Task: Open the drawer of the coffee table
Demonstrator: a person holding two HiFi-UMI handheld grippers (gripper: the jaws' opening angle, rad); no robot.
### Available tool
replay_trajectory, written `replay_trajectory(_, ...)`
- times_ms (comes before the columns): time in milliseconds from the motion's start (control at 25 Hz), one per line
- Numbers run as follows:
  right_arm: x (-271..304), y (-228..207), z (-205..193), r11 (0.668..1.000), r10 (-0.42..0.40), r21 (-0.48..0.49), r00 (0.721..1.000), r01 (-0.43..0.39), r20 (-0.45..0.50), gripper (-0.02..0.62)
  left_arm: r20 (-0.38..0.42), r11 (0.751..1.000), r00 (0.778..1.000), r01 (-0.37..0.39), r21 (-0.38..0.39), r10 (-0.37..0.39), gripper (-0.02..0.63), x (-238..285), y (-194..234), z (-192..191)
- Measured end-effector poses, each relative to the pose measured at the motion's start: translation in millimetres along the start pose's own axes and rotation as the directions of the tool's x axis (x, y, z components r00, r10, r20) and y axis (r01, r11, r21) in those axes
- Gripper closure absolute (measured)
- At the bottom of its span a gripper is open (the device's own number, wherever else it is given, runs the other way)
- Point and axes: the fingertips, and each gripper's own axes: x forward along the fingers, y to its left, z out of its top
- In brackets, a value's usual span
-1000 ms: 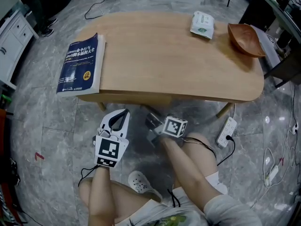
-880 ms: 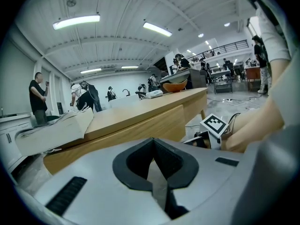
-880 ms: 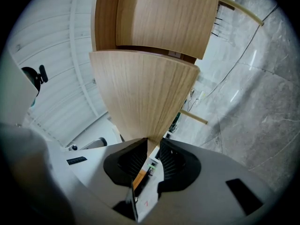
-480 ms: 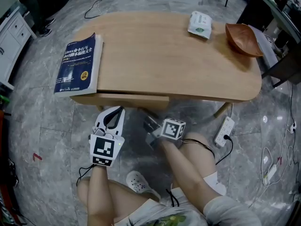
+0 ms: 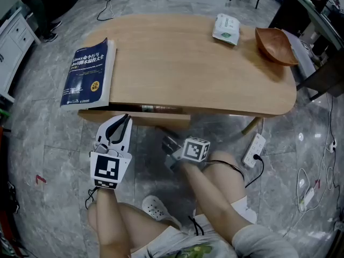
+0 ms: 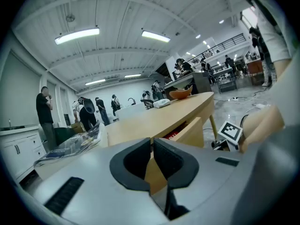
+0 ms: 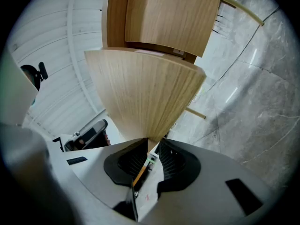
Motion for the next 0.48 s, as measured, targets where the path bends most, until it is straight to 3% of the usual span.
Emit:
replay_trajectory(80,0.3,2.3,-0.1,1.000,0.001,0.001,1.000,-0.001,-0.002,0.509,-0.026,1.000,1.000,0.008,0.016,-0.007,0.597,-0.7,2.9,-1.3)
replay_trajectory(200,0.8,1.6,0.7,1.000,-0.006,-0.007,1.000,0.006,-0.003,0.510,-0.093,0.995,0.996,0.024,0.100,-0.015,0.589,2.3,3.4,-9.7)
replay_trajectory(280,0.4,-2.0,0.3,1.000,-0.020,-0.015,1.000,0.020,-0.009,0.511,-0.132,0.986,0.991,0.029,0.165,-0.007,0.467,4.9,3.7,-17.2)
replay_trajectory(480,2.5,-1.1,-3.0,0.993,-0.066,-0.096,0.997,0.061,-0.051,0.511,-0.204,0.953,0.979,0.071,0.294,-0.010,0.459,5.4,-0.7,-31.5)
